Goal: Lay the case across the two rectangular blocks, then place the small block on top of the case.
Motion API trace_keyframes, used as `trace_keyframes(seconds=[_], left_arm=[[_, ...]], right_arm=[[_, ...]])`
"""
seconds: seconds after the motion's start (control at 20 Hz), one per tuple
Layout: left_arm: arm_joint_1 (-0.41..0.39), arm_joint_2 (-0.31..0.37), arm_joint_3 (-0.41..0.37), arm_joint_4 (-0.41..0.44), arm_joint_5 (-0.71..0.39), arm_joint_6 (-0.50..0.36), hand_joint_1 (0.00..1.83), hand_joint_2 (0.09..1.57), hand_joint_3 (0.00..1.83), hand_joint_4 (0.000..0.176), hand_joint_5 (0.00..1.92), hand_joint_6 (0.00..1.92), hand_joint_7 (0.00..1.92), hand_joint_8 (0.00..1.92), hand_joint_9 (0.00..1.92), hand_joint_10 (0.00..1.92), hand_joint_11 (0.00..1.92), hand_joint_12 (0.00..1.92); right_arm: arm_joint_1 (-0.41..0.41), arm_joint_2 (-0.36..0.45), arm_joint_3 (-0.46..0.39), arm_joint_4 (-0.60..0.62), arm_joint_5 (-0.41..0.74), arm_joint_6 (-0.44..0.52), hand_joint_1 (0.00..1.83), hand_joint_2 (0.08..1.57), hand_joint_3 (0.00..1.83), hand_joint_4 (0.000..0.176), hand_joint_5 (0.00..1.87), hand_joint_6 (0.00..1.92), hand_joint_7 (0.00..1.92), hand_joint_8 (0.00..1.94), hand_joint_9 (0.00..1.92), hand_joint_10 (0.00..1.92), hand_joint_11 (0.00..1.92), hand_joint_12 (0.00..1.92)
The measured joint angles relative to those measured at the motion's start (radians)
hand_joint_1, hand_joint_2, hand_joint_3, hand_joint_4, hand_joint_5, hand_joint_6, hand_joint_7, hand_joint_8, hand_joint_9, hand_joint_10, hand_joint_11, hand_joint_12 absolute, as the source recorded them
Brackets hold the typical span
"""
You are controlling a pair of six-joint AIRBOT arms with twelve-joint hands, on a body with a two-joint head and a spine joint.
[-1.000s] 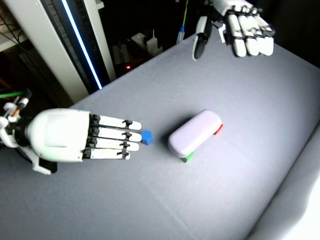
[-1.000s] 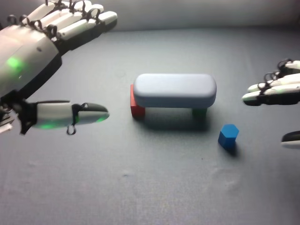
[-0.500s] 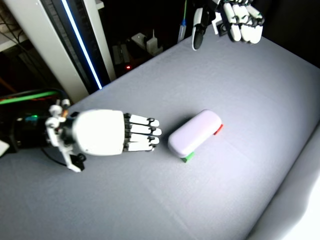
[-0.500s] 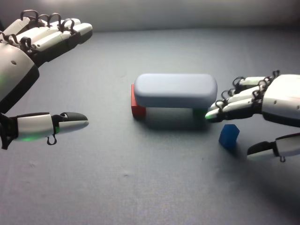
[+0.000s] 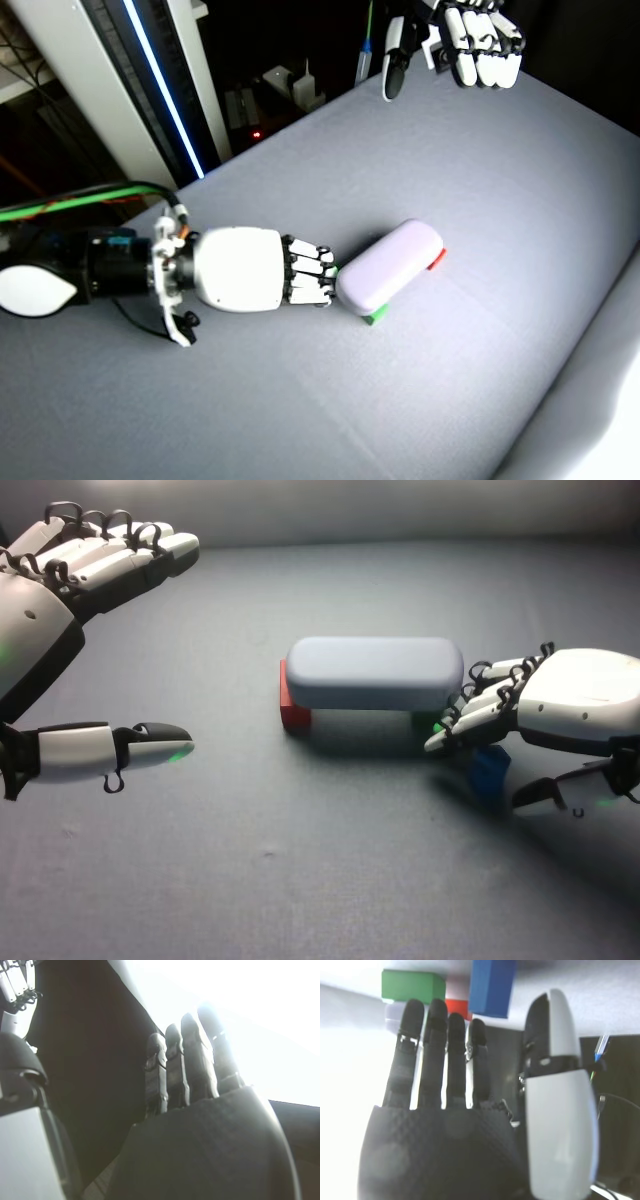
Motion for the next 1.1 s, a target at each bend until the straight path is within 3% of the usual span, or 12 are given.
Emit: trace_keyframes(seconds=[0.45, 0.65, 1.1], left_arm=[[0.0, 0.0, 0.009, -0.001, 0.008, -0.01, 0.92, 0.91, 0.0, 0.0, 0.34, 0.0, 0.29, 0.0, 0.26, 0.0, 0.0, 1.0], [0.0, 0.0, 0.009, 0.0, 0.008, -0.011, 0.93, 0.91, 0.0, 0.0, 0.34, 0.0, 0.3, 0.0, 0.28, 0.01, 0.0, 1.03], [0.0, -0.001, 0.009, 0.001, 0.008, -0.019, 0.92, 0.89, 0.0, 0.0, 0.35, 0.0, 0.32, 0.0, 0.32, 0.01, 0.0, 1.07]], right_arm=[[0.019, -0.027, 0.025, -0.021, -0.043, 0.003, 1.24, 1.02, 0.0, 0.0, 0.71, 0.01, 0.71, 0.01, 0.67, 0.01, 0.25, 0.79], [0.019, -0.028, 0.026, -0.021, -0.042, 0.007, 1.3, 1.01, 0.0, 0.0, 0.76, 0.0, 0.83, 0.01, 0.84, 0.03, 0.4, 1.01], [0.025, -0.029, 0.026, -0.017, -0.041, 0.004, 1.26, 1.02, 0.0, 0.0, 0.83, 0.01, 0.92, 0.01, 0.94, 0.07, 0.4, 1.28]])
